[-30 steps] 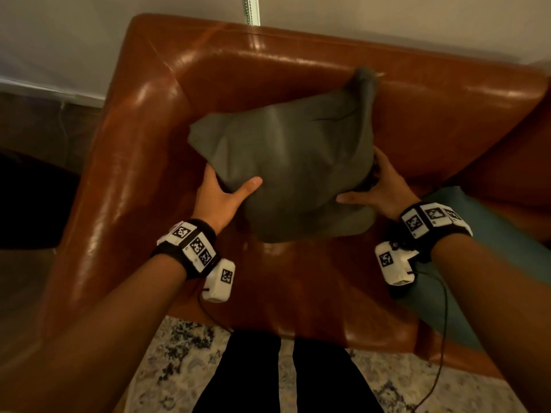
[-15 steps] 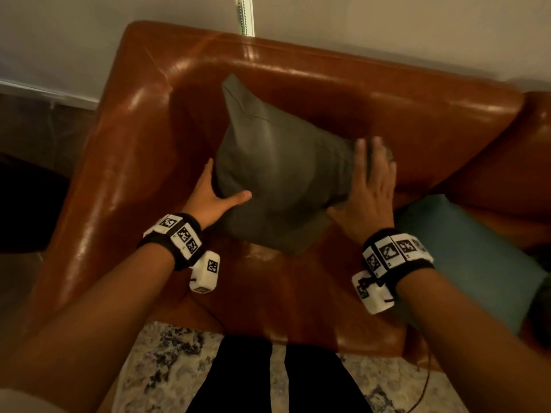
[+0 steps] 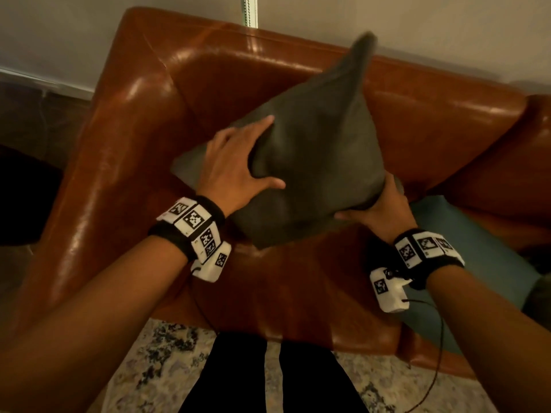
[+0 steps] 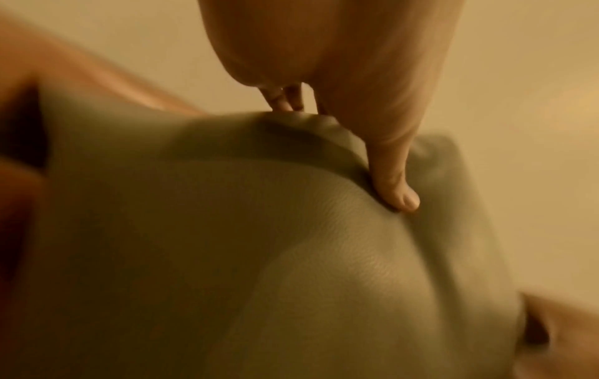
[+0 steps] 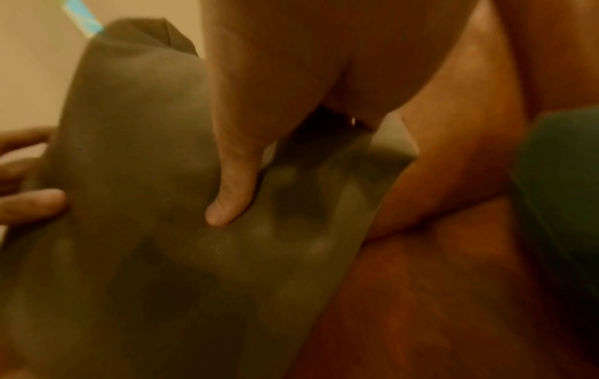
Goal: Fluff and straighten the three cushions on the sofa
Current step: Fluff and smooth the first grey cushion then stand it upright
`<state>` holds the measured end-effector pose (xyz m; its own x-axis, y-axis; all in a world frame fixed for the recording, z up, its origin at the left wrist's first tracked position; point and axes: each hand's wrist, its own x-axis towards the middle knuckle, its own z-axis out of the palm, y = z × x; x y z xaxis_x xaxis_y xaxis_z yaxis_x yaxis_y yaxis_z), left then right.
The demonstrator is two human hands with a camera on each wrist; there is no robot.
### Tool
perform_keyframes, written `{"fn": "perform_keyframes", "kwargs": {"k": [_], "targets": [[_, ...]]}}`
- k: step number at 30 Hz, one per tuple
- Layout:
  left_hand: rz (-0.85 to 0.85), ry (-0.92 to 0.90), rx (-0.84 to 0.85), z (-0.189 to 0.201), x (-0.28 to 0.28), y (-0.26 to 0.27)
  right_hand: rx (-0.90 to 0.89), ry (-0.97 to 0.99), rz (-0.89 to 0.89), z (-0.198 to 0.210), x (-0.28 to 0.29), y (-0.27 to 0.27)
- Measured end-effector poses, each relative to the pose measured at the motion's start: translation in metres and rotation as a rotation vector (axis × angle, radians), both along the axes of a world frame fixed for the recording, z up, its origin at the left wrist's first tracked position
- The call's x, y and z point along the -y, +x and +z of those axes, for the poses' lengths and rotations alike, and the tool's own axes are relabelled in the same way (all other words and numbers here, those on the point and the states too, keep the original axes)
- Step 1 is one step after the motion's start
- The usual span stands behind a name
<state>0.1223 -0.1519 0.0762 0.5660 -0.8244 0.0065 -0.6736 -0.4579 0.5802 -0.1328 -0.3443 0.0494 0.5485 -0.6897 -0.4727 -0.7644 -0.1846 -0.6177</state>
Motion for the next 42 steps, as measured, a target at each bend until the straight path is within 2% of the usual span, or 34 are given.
{"fn": "perform_keyframes", "kwargs": {"k": [3, 4, 5, 7, 9, 11, 13, 15, 18, 20, 23, 27, 31, 33, 36, 42], "targets": [[-0.186, 0.056, 0.132, -0.004, 0.024, -0.007, -0.015, 0.155, -0.026, -0.023, -0.006, -0.012], [-0.197, 0.09, 0.165, -0.013, 0.025, -0.006, 0.011, 0.187, -0.029, -0.029, -0.008, -0.012], [-0.152, 0.103, 0.179, -0.024, 0.02, -0.005, 0.065, 0.21, -0.033, -0.033, -0.009, -0.01], [0.101, 0.062, 0.103, -0.041, 0.002, -0.001, 0.204, 0.21, -0.032, -0.039, -0.009, -0.005], [0.43, 0.018, -0.131, -0.055, -0.023, 0.003, 0.294, 0.206, -0.081, -0.046, -0.004, -0.005], [0.641, 0.028, -0.416, -0.067, -0.046, 0.007, 0.32, 0.241, -0.171, -0.051, 0.004, -0.007], [0.651, -0.046, -0.72, -0.074, -0.06, 0.007, 0.322, 0.31, -0.19, -0.053, 0.008, -0.007], [0.483, -0.071, -0.906, -0.076, -0.065, 0.001, 0.304, 0.339, -0.11, -0.055, 0.009, -0.007], [0.17, 0.029, -0.827, -0.071, -0.057, -0.006, 0.255, 0.318, -0.027, -0.051, 0.009, -0.006], [0.125, 0.026, -0.734, -0.062, -0.049, 0.0, 0.256, 0.267, -0.017, -0.044, 0.015, -0.006], [0.176, -0.043, -0.598, -0.047, -0.032, 0.017, 0.256, 0.228, -0.026, -0.036, 0.025, -0.006], [0.218, -0.046, -0.544, -0.051, -0.012, 0.026, 0.193, 0.3, -0.064, -0.044, 0.025, 0.005], [0.308, -0.025, -0.656, -0.077, -0.025, 0.019, 0.229, 0.266, -0.129, -0.061, 0.015, 0.01], [0.255, -0.048, -0.737, -0.087, -0.037, 0.016, 0.257, 0.224, -0.127, -0.066, 0.01, 0.005], [0.147, -0.048, -0.739, -0.092, -0.045, 0.018, 0.332, 0.227, -0.121, -0.063, -0.005, 0.002], [0.222, -0.076, -0.746, -0.098, -0.038, 0.017, 0.374, 0.262, -0.164, -0.061, -0.007, 0.011]]}}
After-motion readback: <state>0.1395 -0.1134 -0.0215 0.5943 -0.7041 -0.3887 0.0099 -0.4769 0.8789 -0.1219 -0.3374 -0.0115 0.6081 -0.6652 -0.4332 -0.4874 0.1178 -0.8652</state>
